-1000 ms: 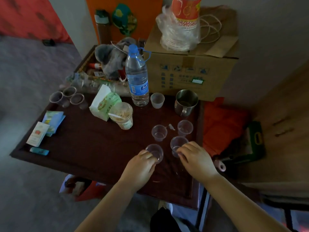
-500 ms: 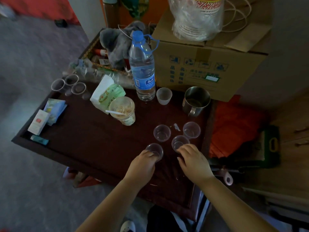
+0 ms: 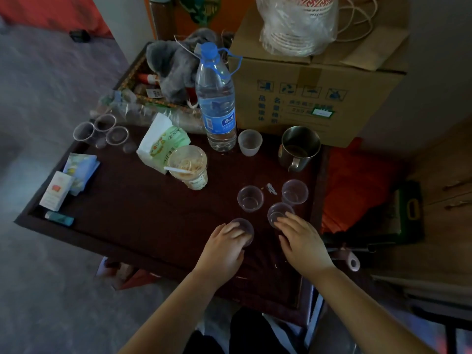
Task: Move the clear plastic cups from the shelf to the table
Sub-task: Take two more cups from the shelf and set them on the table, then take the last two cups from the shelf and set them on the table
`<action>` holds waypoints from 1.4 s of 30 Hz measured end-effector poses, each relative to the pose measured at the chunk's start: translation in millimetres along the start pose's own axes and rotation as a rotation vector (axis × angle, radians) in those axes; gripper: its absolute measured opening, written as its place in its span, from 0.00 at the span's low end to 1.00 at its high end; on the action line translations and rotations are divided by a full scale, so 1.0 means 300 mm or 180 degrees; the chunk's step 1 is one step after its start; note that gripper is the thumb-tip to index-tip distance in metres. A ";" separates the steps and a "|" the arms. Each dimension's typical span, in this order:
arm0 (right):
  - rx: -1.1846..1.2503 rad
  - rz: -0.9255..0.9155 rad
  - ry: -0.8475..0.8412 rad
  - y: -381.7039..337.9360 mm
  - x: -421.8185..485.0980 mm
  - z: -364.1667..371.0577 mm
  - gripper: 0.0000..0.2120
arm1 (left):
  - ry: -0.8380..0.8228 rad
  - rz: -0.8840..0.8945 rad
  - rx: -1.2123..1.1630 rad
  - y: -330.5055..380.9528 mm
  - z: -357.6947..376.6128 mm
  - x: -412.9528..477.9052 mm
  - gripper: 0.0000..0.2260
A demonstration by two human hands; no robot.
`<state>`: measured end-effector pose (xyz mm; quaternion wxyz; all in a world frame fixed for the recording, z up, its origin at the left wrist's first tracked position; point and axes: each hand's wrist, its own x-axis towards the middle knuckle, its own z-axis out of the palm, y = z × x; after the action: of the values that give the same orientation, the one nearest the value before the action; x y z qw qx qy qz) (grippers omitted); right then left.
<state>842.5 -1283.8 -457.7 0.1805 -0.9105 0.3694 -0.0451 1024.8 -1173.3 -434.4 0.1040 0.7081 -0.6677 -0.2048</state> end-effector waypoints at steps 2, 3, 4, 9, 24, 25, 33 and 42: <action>-0.0033 0.0092 0.0046 -0.019 -0.012 -0.007 0.18 | -0.0007 0.0077 0.0031 -0.007 -0.010 -0.008 0.18; -0.0043 0.0144 0.0077 -0.031 -0.019 -0.012 0.19 | -0.0001 0.0110 0.0042 -0.012 -0.016 -0.012 0.19; -0.0039 0.0202 0.0116 -0.046 -0.027 -0.018 0.19 | 0.0009 0.0143 0.0044 -0.017 -0.025 -0.018 0.19; 0.0034 0.0656 0.0478 -0.173 -0.070 -0.069 0.19 | 0.0209 0.0516 0.0011 -0.047 -0.095 -0.057 0.19; -0.0272 0.1966 0.2323 -0.841 -0.471 -0.370 0.22 | 0.0413 0.2004 -0.0390 0.039 -0.538 -0.308 0.25; -0.0350 0.2022 0.2367 -0.874 -0.521 -0.386 0.22 | 0.0380 0.2156 -0.0379 0.077 -0.547 -0.332 0.25; -0.0957 0.2840 0.2669 -1.133 -1.046 -0.476 0.26 | 0.0383 0.3356 -0.0290 0.419 -0.589 -0.671 0.27; -0.1334 0.4152 0.2867 -1.709 -1.788 -0.377 0.27 | -0.0288 0.4912 -0.0328 0.785 -0.495 -1.365 0.31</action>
<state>767.0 -608.3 -139.4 -0.1690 -0.4220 0.8624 -0.2224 865.9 -807.9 -140.5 0.2227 0.0276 -0.9653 -0.1340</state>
